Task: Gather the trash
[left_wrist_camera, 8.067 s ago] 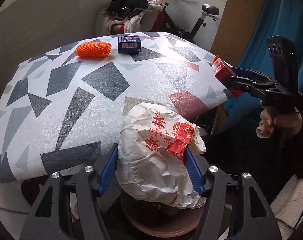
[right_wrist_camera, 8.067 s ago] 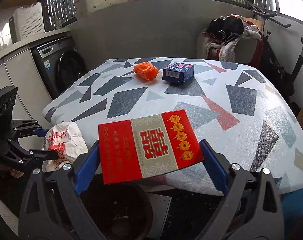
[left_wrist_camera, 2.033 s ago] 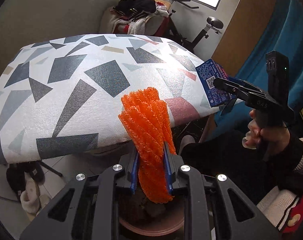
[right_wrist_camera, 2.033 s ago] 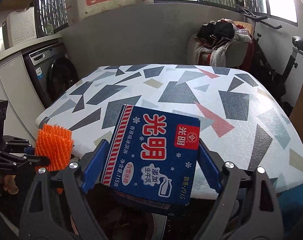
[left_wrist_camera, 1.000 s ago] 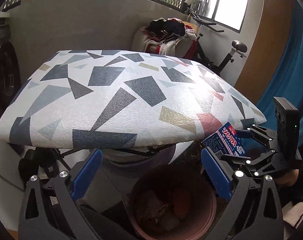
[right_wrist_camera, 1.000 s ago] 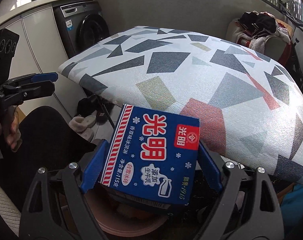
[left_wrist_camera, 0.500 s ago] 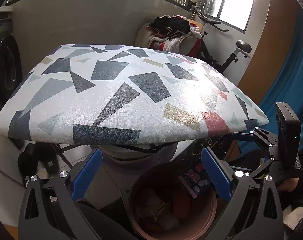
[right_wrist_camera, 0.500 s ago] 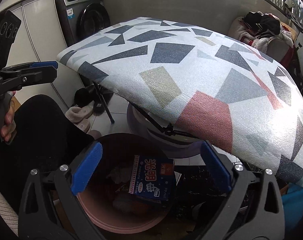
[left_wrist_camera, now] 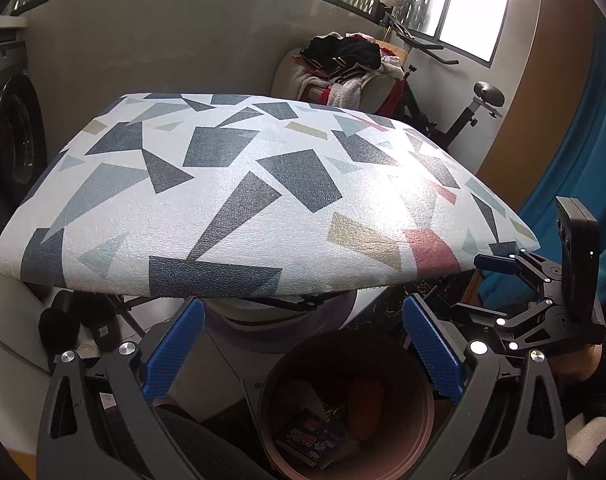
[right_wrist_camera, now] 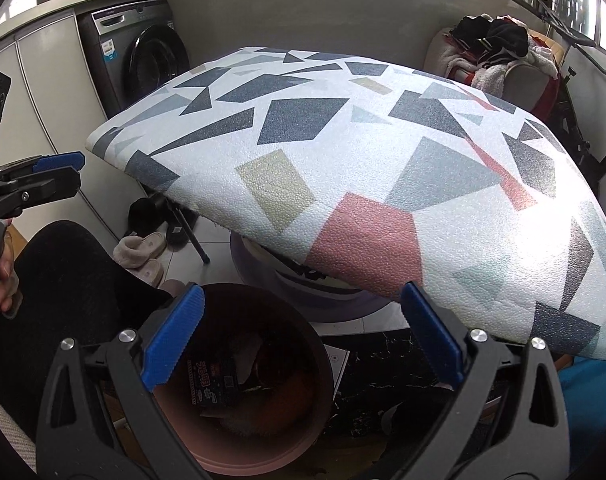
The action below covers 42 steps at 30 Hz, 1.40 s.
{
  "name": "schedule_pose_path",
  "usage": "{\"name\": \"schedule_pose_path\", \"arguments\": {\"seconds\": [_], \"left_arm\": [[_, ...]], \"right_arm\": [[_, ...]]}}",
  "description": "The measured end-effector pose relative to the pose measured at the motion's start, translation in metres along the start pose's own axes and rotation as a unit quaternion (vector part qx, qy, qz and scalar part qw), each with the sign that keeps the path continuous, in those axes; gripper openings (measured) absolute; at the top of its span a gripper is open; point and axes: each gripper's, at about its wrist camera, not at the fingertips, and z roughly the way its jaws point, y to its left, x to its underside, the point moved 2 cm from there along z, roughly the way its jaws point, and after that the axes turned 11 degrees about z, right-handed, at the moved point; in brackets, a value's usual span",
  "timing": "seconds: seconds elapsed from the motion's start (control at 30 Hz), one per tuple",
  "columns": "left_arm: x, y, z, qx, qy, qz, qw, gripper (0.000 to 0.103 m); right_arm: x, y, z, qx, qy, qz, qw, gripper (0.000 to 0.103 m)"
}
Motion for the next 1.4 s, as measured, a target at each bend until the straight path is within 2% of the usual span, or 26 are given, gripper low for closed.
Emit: {"name": "schedule_pose_path", "arguments": {"seconds": [0.13,0.33,0.47,0.57,0.73,1.0,1.4], "left_arm": [[-0.028,-0.005,-0.014,-0.031,-0.027,0.033,0.9986,0.097],[-0.089,-0.011,-0.041,-0.04,-0.079,0.045,0.995,0.097],[-0.12,-0.015,-0.056,-0.053,-0.099,0.044,0.9927,0.097],[-0.135,-0.02,-0.066,-0.085,-0.115,0.058,0.988,0.097],[-0.148,-0.025,-0.076,-0.11,-0.123,0.069,0.9839,0.097],[-0.153,-0.019,-0.081,-0.1,-0.118,0.042,0.9871,0.097],[-0.154,-0.021,-0.078,-0.122,-0.103,0.05,0.986,0.097]], "right_arm": [[-0.034,-0.011,-0.027,0.03,-0.045,0.011,0.998,0.097],[-0.09,-0.031,-0.074,0.047,-0.1,0.046,0.993,0.097],[-0.113,-0.038,-0.097,0.054,-0.122,0.056,0.99,0.097],[-0.122,-0.041,-0.11,0.055,-0.136,0.06,0.987,0.097],[-0.129,-0.041,-0.125,0.056,-0.148,0.063,0.986,0.097],[-0.13,-0.038,-0.135,0.054,-0.156,0.062,0.984,0.097],[-0.13,-0.035,-0.137,0.054,-0.158,0.061,0.984,0.097]]}}
